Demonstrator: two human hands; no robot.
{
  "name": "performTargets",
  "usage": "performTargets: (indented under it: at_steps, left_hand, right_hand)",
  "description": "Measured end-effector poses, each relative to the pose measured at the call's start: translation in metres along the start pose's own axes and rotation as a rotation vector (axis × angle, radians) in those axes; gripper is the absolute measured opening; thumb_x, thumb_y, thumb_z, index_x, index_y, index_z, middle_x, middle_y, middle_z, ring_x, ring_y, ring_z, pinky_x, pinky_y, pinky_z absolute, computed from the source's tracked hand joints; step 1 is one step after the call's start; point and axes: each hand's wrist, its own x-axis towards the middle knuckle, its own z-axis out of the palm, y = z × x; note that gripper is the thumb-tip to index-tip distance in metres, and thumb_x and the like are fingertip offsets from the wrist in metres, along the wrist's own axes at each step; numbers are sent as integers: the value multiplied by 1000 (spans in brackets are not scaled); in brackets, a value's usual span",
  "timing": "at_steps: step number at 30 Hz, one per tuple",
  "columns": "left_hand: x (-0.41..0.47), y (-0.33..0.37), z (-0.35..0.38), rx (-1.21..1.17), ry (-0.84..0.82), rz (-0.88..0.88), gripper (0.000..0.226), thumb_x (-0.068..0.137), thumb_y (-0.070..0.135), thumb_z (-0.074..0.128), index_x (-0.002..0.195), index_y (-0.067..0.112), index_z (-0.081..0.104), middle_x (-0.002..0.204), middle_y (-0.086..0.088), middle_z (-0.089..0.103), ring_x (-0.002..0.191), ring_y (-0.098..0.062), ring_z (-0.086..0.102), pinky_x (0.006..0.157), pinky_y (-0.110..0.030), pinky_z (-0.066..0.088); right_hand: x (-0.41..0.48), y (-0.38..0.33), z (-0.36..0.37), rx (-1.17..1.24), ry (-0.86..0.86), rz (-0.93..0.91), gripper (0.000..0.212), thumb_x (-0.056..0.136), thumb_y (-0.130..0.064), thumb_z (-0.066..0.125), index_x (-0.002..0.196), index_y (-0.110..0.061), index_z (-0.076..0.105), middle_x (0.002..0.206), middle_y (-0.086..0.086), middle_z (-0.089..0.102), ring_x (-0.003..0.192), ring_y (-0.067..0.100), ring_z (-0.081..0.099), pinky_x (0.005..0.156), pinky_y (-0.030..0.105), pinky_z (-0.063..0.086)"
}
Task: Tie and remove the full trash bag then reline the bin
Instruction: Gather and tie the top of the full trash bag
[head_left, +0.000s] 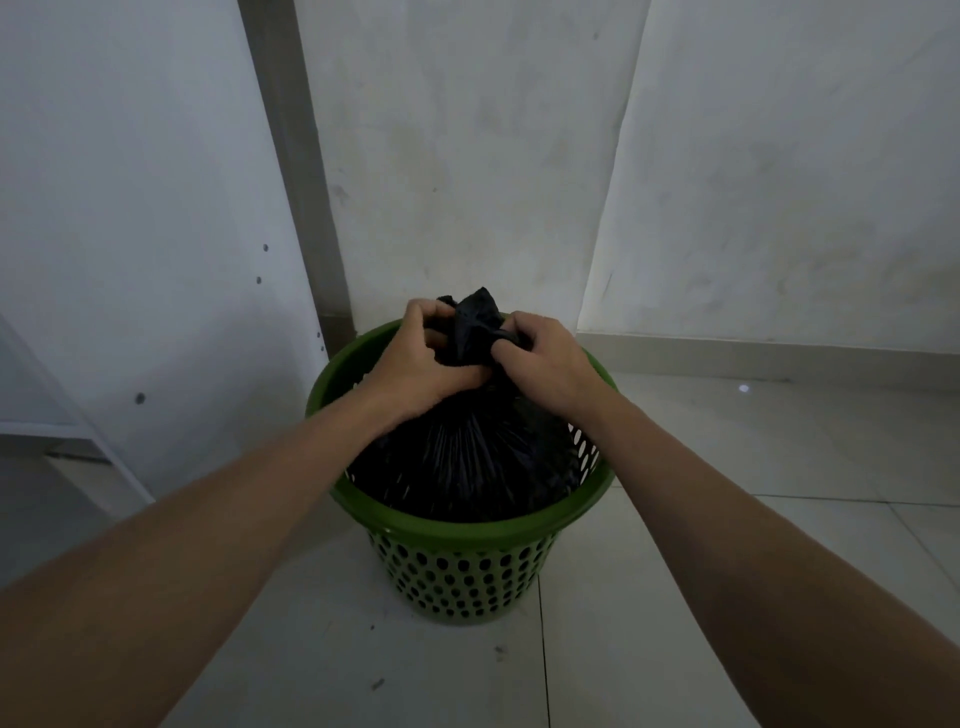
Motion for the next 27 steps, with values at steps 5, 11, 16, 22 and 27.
performTargets:
  at_steps: [5, 11, 16, 22, 27]
  left_hand:
    - [-7, 3, -1, 212, 33, 243, 23, 84, 26, 74, 106, 22, 68, 88, 10, 68, 77, 2, 62, 63, -15, 43]
    - [-15, 10, 19, 101, 255, 55, 21, 92, 28, 60, 79, 13, 69, 67, 4, 63, 58, -6, 56, 50, -17, 37]
    - [-13, 24, 26, -281, 216, -289, 12, 85, 31, 66, 80, 23, 73, 66, 7, 72, 60, -8, 67, 46, -18, 44]
    - [-17, 24, 23, -346, 84, -366, 33, 67, 35, 64, 85, 12, 78, 85, -8, 77, 86, -28, 71, 80, -38, 54]
    - [-8, 23, 23, -265, 8, -368, 28, 81, 38, 60, 99, 20, 72, 99, -5, 74, 91, -20, 68, 69, -33, 49]
  right_hand:
    - [2, -10, -5, 52, -132, 58, 17, 85, -16, 60, 69, -22, 55, 64, -9, 54, 59, 7, 50, 58, 22, 40]
    - [-3, -7, 4, 60, -30, 108, 8, 86, -16, 58, 87, -23, 61, 74, -9, 62, 67, 8, 57, 61, 21, 43]
    - [2, -2, 8, 4, 58, 248, 21, 88, -17, 63, 108, -19, 56, 106, 3, 62, 95, 19, 60, 78, 27, 45]
    - [13, -9, 14, 183, 98, 503, 26, 78, -2, 68, 100, -16, 69, 95, 14, 71, 76, 26, 71, 56, 27, 60]
    - [2, 0, 19, 285, 185, 454, 20, 77, -11, 68, 96, -18, 68, 92, 11, 74, 85, 27, 72, 80, 45, 61]
